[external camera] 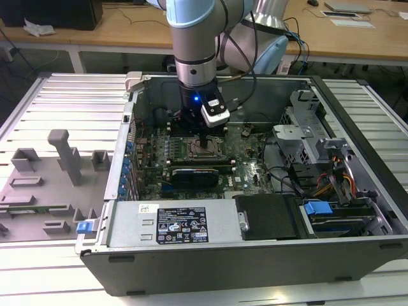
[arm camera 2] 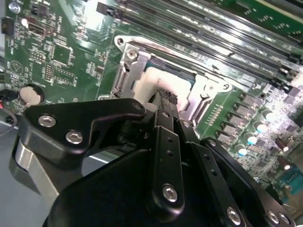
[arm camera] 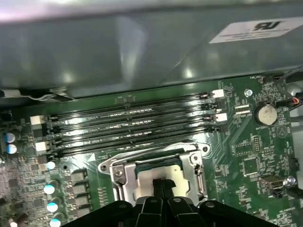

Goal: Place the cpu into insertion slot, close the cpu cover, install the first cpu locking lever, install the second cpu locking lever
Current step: 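Install the first cpu locking lever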

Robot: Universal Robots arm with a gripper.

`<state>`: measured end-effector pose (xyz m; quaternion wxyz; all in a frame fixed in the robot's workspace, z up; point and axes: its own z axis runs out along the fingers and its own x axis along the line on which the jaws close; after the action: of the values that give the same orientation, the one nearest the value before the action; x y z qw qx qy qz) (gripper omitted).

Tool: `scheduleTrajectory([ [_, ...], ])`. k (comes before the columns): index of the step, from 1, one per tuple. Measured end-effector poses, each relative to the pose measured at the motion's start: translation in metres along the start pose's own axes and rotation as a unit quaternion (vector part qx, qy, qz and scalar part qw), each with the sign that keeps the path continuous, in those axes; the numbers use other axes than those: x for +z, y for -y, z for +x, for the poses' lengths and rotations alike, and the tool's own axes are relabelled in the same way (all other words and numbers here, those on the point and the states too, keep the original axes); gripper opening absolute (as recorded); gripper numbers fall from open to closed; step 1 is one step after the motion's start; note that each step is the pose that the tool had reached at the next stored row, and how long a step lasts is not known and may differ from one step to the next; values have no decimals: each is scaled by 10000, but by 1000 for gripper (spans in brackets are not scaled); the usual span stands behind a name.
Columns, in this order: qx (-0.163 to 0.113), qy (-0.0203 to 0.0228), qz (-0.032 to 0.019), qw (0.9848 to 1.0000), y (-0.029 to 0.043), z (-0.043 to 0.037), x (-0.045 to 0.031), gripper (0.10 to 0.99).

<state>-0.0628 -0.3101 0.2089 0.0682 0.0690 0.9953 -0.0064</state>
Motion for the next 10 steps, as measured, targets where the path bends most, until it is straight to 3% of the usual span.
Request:
scheduleTrajectory([
  [5, -192, -7, -15, 9998, -2, -12, -9, 106],
  [10, -199, -3, 9, 9998, -2, -29, -127, 106],
])
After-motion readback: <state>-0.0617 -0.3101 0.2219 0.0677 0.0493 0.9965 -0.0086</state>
